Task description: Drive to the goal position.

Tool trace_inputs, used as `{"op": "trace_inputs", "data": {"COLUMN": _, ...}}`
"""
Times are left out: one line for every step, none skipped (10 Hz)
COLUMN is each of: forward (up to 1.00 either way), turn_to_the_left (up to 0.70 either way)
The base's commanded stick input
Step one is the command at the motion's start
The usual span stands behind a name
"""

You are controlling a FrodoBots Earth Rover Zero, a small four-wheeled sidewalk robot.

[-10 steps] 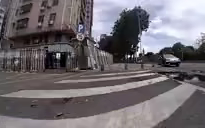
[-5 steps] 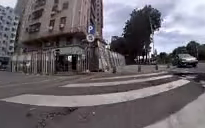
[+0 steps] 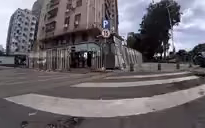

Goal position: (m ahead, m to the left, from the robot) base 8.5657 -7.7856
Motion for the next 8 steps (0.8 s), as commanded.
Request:
{"op": "trace_inputs", "data": {"forward": 0.70, "turn_to_the_left": 0.00}}
{"op": "trace_inputs", "data": {"forward": 0.70, "turn_to_the_left": 0.00}}
{"op": "trace_inputs", "data": {"forward": 0.70, "turn_to_the_left": 0.01}}
{"op": "trace_inputs", "data": {"forward": 0.70, "turn_to_the_left": 0.03}}
{"op": "trace_inputs", "data": {"forward": 0.70, "turn_to_the_left": 0.07}}
{"op": "trace_inputs", "data": {"forward": 0.70, "turn_to_the_left": 0.14}}
{"op": "trace_inputs", "data": {"forward": 0.70, "turn_to_the_left": 0.14}}
{"op": "trace_inputs", "data": {"forward": 0.70, "turn_to_the_left": 0.14}}
